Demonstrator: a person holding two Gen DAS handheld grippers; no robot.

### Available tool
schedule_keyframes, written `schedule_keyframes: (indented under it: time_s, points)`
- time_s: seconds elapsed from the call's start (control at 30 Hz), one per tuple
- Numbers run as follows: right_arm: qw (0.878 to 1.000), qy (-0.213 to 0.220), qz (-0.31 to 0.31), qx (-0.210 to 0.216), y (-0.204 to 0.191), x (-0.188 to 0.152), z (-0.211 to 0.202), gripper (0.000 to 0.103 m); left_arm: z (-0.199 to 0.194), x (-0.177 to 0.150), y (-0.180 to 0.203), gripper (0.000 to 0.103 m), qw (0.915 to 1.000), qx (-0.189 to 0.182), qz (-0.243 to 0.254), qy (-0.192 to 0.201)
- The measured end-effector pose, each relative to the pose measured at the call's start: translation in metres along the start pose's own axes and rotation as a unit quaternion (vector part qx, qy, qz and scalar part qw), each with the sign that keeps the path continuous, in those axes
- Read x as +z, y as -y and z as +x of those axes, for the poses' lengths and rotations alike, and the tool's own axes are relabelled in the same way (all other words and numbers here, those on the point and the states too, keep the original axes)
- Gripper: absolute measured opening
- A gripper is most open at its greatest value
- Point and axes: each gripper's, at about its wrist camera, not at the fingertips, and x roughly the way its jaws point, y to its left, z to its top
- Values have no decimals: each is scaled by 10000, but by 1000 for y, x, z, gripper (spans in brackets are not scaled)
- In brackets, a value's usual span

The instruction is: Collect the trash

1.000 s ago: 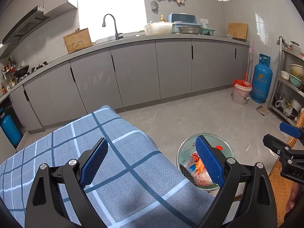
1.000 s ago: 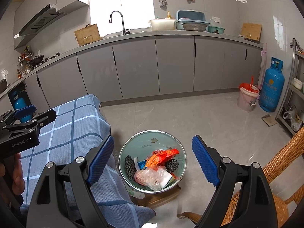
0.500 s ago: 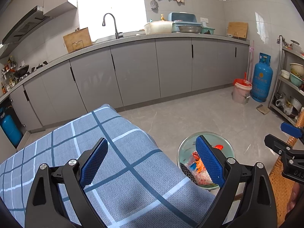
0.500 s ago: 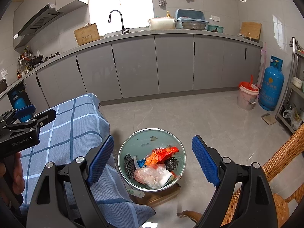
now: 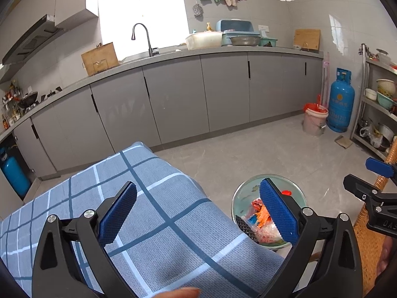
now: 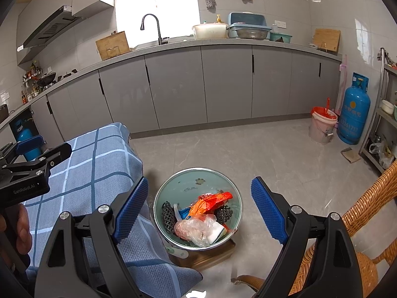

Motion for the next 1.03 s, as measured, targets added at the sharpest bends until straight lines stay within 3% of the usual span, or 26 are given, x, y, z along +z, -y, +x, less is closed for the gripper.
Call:
schedule_keyframes:
  time_s: [0.7,1.03]
  points:
    - [10000,8,10,-7,1,0,-2,85,1,-1,3,98,9998,152,115,-22]
    - [10000,39,10,-51,0,-1,-6,85,-2,3,-1,98,10000,4,35,-17]
